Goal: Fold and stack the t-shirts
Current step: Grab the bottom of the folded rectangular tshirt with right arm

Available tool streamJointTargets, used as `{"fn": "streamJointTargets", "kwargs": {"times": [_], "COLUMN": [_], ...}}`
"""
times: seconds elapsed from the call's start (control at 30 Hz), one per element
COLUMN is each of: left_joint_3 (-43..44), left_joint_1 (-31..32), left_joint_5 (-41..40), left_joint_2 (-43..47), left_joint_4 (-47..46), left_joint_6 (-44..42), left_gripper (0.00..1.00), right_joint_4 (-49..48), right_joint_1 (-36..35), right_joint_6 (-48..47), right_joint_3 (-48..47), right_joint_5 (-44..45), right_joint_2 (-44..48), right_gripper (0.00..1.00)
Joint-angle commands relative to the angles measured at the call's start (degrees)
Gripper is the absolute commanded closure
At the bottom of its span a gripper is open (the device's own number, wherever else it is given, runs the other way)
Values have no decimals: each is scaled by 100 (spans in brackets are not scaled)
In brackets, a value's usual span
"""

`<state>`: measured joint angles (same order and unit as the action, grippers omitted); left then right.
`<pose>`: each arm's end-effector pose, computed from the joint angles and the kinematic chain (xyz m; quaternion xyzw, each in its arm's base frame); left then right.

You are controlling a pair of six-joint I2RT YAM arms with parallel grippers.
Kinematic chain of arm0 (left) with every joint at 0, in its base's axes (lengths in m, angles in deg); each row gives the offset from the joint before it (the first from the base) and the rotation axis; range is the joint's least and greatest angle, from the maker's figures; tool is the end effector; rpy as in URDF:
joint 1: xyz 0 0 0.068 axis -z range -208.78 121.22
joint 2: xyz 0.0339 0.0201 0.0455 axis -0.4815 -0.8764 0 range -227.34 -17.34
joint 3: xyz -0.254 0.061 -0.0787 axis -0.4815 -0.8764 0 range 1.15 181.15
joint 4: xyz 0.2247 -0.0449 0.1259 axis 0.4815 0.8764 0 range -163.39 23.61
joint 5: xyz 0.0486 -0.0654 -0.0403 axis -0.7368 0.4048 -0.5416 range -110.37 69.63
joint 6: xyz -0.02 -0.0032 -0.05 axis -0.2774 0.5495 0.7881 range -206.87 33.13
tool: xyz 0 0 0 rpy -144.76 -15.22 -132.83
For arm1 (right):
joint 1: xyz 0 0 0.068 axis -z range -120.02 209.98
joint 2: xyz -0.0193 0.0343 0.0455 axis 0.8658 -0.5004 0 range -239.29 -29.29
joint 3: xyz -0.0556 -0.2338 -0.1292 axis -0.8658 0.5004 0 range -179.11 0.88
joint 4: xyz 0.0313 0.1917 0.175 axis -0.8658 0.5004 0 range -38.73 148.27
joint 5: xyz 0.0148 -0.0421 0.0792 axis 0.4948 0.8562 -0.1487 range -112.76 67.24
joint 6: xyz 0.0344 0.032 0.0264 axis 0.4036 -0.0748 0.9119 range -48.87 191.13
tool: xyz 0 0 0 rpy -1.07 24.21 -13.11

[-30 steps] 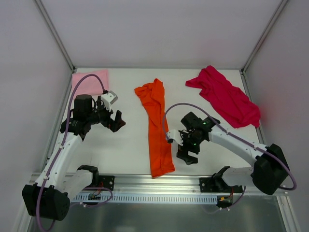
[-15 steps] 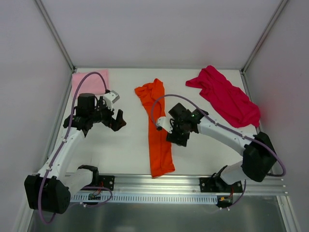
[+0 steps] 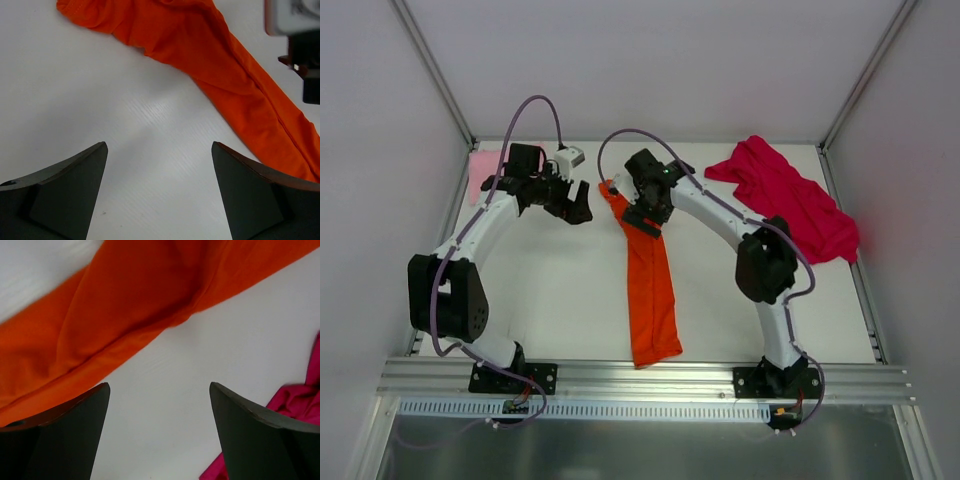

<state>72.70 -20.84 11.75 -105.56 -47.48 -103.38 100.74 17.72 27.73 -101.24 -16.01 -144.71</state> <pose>0.3345 -0.0658 0.2940 0.2951 0.8364 -0.2237 0.4042 0.3253 0.2898 0.2568 -0.6494 0.7210 -0.0596 0.2345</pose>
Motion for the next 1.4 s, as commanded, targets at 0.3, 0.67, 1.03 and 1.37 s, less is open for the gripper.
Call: {"fn": "streamJointTargets", "kwargs": {"times": [0.3, 0.67, 1.03, 1.37], "left_joint_3": [-132, -457, -1019, -1275], "left_joint_1": [480, 480, 480, 410], "left_joint_5": [14, 225, 435, 453], "left_joint_2": [-90, 393, 1509, 2740], "left_joint_4": [-376, -570, -736, -701], "left_joint_6": [-62, 34, 69, 113], "left_gripper": [12, 11, 10, 8], "right_joint_4": [1319, 2511, 2339, 2198], "right_joint_1": [288, 289, 184, 104], "right_joint_6": [297, -37, -283, -213], "right_joint_3": [-2267, -1915, -1160, -1546], "right_joint_5": [-1447, -2537, -3056, -2916], "right_joint_2": [-1299, -1439, -1317, -1817], "right_gripper": [98, 99, 99, 99]}}
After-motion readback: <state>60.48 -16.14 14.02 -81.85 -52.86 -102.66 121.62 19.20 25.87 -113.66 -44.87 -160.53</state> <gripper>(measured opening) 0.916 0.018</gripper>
